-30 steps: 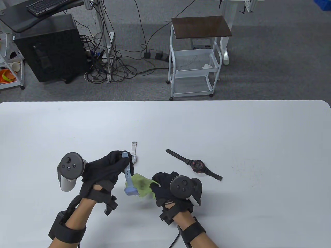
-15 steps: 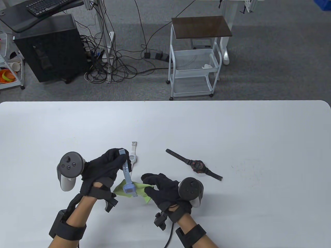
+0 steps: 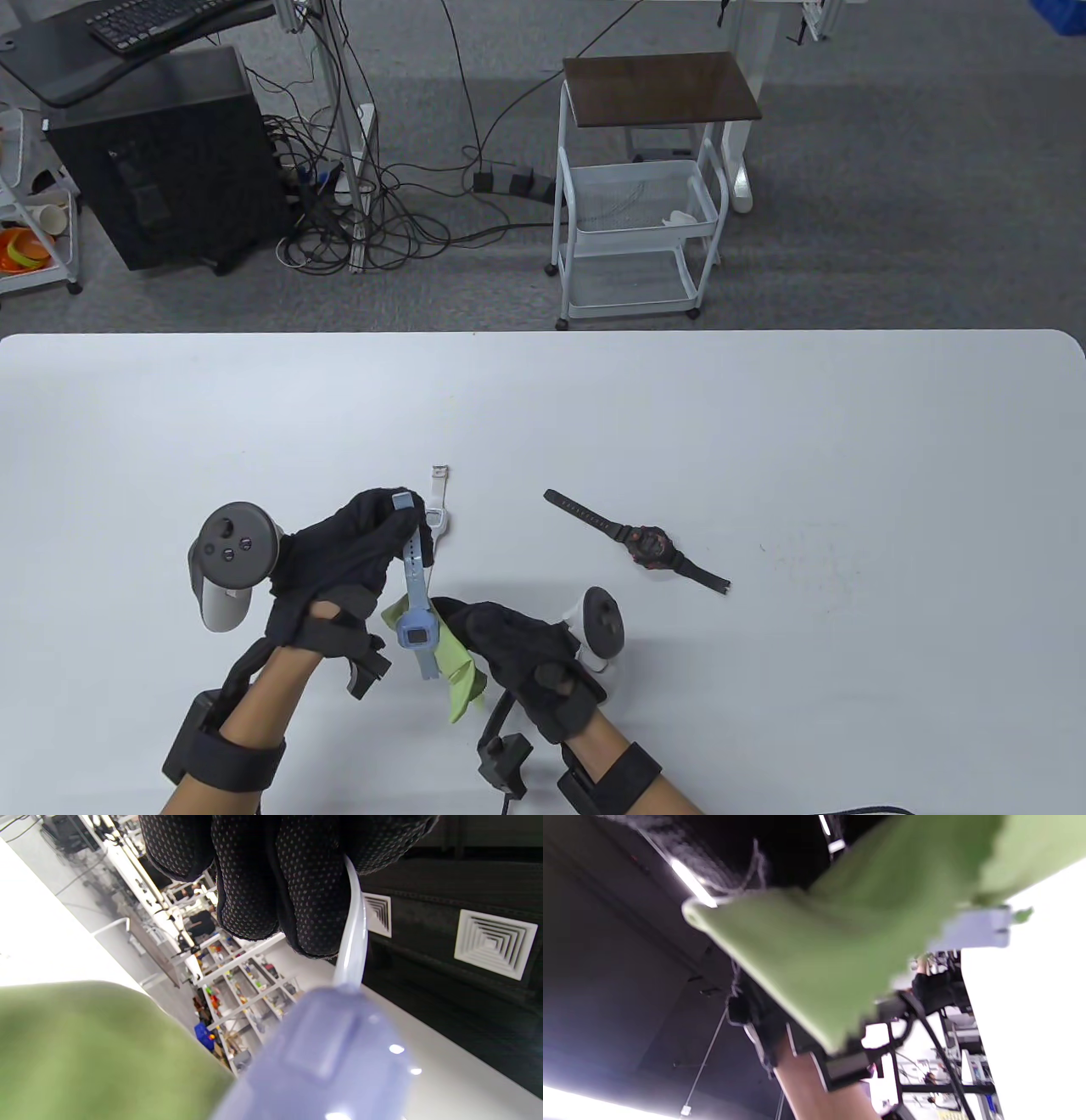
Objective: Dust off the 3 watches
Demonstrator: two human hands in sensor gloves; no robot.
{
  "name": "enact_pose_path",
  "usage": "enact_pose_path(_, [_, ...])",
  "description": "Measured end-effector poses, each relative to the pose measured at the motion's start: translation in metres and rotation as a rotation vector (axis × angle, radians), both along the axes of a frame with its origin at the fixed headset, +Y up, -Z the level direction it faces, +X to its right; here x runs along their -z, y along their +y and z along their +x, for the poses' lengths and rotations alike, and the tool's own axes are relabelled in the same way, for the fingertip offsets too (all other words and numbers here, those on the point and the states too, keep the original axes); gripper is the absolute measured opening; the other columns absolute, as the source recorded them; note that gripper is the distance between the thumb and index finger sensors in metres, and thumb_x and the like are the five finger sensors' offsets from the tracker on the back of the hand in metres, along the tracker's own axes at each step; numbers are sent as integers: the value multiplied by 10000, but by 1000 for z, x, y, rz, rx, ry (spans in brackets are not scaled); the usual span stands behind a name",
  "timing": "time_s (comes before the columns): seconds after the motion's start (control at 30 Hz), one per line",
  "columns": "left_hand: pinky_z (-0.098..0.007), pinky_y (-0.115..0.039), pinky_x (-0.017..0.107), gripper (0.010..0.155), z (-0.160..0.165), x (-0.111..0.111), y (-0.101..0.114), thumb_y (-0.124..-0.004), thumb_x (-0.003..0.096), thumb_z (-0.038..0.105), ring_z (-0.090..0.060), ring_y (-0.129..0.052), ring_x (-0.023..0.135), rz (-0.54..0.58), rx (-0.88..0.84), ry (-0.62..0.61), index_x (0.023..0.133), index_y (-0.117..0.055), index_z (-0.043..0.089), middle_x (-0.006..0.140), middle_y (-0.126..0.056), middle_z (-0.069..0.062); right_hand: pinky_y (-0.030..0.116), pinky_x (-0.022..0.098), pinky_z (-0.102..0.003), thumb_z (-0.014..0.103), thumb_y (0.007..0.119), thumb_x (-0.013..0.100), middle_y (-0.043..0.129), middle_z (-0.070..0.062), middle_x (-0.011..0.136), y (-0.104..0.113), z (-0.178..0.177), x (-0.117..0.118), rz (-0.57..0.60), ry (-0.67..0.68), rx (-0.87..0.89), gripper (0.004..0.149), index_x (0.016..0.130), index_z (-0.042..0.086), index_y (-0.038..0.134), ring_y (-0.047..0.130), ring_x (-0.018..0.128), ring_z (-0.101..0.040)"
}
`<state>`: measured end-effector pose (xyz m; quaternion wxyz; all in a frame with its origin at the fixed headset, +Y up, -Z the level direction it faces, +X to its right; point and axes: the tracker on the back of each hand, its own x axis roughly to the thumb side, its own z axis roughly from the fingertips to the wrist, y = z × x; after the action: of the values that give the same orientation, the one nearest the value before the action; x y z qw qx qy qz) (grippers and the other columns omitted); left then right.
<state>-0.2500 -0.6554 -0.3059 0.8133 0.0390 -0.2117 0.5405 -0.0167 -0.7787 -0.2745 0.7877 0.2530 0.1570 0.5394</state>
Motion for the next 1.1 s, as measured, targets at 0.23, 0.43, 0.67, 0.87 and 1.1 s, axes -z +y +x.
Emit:
enact_pose_path(0.23, [-415,-765,658,454,1,-1,0,-700,610,498,-120,-1005,760,7,-13,5,921,-740,169,661,-992,143,438,554,-765,521,856,394,859,-178,850,4,-9,-3,13,16,-20,613,866,161,704,917,700,-393])
enact_pose_path(0.43, [-418,-763,659,456,5,-2,0,-697,610,500,-119,-1002,765,12,-13,-3,925,-735,173,666,-989,144,436,556,-757,533,867,382,823,-172,860,4,-13,-5,18,37,-34,848,1008,65,540,873,667,-372])
enact_pose_path(0.67, [-425,-755,667,455,10,-4,-1,-694,612,500,-125,-995,776,20,-1,-15,928,-730,174,674,-984,144,443,553,-753,481,875,379,870,-171,792,7,-13,-4,67,35,-54,630,902,139,799,862,616,-378])
enact_pose_path(0.87, [-428,-748,673,455,12,-6,1,-689,614,500,-126,-988,788,28,-24,-32,933,-723,178,684,-981,142,373,550,-800,448,849,396,729,-253,947,8,-12,-3,87,27,-26,602,882,119,710,793,821,-497])
enact_pose_path(1.1, [-431,-743,678,456,9,-6,3,-682,616,504,-127,-981,799,37,-44,-28,938,-716,182,697,-974,142,499,562,-736,409,902,321,988,-115,644,14,-10,-1,157,-64,-70,599,819,109,757,1060,482,-276])
